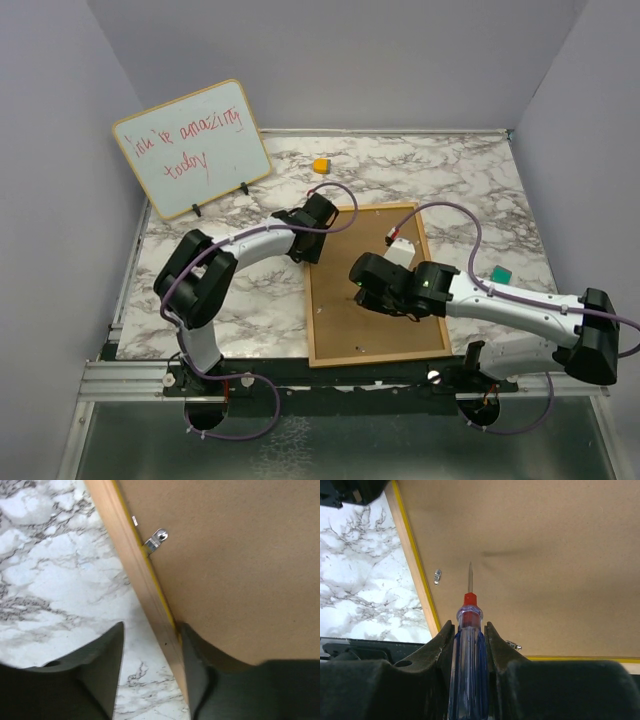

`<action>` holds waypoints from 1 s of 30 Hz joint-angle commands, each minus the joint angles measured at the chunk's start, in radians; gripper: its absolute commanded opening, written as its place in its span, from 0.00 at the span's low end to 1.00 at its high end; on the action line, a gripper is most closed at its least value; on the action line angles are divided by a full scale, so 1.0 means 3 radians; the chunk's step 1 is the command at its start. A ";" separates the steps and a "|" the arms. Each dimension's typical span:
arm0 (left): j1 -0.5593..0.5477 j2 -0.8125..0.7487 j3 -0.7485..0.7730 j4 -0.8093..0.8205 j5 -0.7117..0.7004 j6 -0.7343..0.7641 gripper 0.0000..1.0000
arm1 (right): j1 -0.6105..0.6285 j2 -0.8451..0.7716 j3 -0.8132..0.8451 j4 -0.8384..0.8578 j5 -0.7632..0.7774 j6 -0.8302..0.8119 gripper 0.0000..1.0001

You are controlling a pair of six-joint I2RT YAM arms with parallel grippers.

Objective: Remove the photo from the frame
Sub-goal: Release the photo frame item from the photo frame.

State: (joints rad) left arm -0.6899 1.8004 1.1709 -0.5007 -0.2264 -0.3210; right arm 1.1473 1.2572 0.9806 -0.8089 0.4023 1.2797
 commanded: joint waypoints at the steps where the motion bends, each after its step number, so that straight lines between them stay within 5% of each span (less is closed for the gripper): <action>1: -0.0017 -0.0288 -0.0183 -0.0185 -0.0089 0.0060 0.61 | 0.0011 -0.0160 -0.0002 -0.0177 0.0252 0.0168 0.01; 12: 0.0594 -0.0782 -0.0270 0.0659 0.0704 -0.0379 0.93 | 0.0011 -0.0575 -0.0319 -0.0267 0.0459 0.0338 0.01; 19: 0.0651 -0.0014 0.0553 0.0320 0.0599 -0.0306 0.94 | 0.0011 -0.0733 -0.0361 -0.0381 0.0630 0.0277 0.01; 30: 0.0807 0.0569 0.0875 0.0331 0.0815 -0.0347 0.82 | 0.0011 -0.0709 -0.0486 -0.0211 0.0491 0.0117 0.01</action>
State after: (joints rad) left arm -0.4465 1.9442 1.3846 -0.3965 -0.0257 -0.4232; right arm 1.1473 1.0359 0.8421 -0.8886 0.5270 1.3357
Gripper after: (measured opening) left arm 0.837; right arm 0.242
